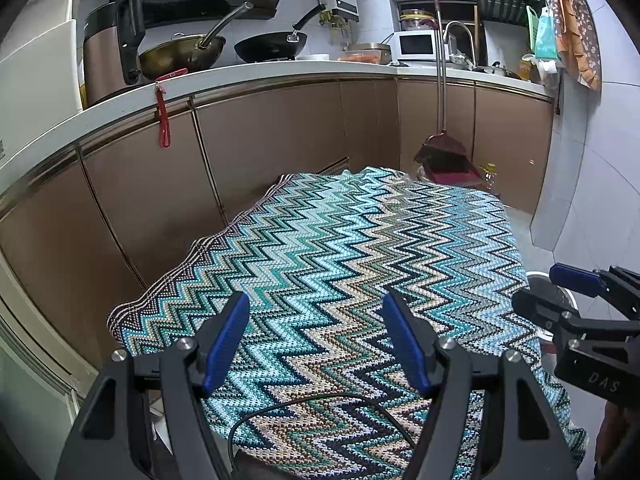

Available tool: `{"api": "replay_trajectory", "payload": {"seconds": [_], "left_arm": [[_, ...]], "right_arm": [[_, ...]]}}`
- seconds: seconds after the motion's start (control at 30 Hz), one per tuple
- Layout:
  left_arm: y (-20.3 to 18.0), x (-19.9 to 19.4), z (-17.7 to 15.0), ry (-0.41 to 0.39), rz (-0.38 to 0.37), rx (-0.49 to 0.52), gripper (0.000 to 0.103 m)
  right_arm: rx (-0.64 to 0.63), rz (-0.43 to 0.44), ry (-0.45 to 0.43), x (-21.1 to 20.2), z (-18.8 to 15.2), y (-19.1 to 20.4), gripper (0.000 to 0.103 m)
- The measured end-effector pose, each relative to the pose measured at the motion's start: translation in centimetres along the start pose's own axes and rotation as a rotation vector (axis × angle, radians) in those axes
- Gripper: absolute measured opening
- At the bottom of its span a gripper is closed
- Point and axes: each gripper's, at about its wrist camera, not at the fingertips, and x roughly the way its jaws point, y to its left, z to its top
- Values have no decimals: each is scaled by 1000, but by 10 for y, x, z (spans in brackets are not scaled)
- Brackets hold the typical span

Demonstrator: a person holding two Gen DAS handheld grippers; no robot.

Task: Collect trash

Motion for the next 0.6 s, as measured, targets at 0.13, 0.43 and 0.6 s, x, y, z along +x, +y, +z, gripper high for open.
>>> {"api": "replay_trajectory", "payload": {"seconds": [0.13, 0.43, 0.6], "left_arm": [[-3, 3, -1, 10, -13, 7, 67], [-18, 10, 0, 30, -52, 40, 67], [-30, 17, 0, 40, -76, 64, 67]], "right_arm": [[0, -5, 1, 1, 0, -1, 62], [7, -21, 6, 1, -4, -11, 62], [21, -45, 12, 2, -6, -21, 62]]}}
